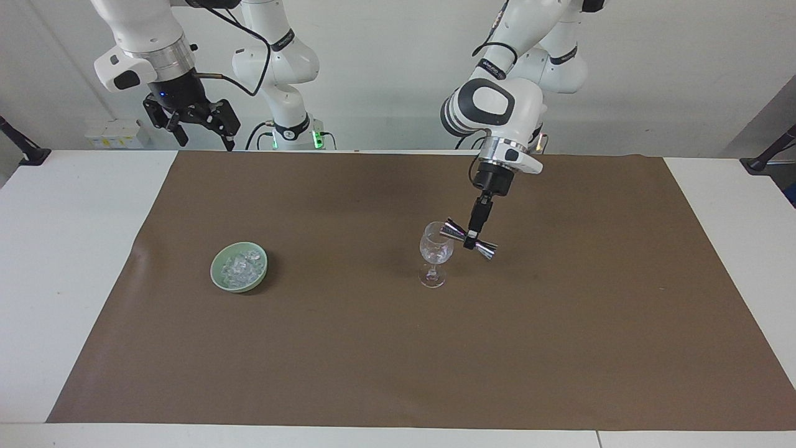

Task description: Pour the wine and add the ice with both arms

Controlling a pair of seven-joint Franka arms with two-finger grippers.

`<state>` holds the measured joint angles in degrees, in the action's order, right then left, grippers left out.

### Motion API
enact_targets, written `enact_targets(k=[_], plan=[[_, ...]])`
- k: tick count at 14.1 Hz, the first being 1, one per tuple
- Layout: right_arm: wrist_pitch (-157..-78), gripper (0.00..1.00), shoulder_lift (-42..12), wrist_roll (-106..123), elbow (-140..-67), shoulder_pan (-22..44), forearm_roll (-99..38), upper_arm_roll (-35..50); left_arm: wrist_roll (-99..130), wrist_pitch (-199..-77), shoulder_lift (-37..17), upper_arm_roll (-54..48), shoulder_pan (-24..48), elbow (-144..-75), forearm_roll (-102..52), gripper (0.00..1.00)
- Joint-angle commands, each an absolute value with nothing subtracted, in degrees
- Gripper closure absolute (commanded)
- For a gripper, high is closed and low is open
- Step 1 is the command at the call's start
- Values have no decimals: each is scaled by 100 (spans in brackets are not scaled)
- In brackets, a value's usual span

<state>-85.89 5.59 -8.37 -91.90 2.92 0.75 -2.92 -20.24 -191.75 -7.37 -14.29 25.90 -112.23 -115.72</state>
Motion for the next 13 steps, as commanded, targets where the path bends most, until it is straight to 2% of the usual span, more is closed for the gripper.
enact_targets(k=[1,13], plan=[[-8578,0,686,-738,-9325,308,-35,-325,-2118,-19362,-817,-1371,2716,-11057,-11487,100],[-8578,0,686,-738,-9325,308,-35,-325,-2848,-19520,-817,-1389,2760,-10978,-11400,100]])
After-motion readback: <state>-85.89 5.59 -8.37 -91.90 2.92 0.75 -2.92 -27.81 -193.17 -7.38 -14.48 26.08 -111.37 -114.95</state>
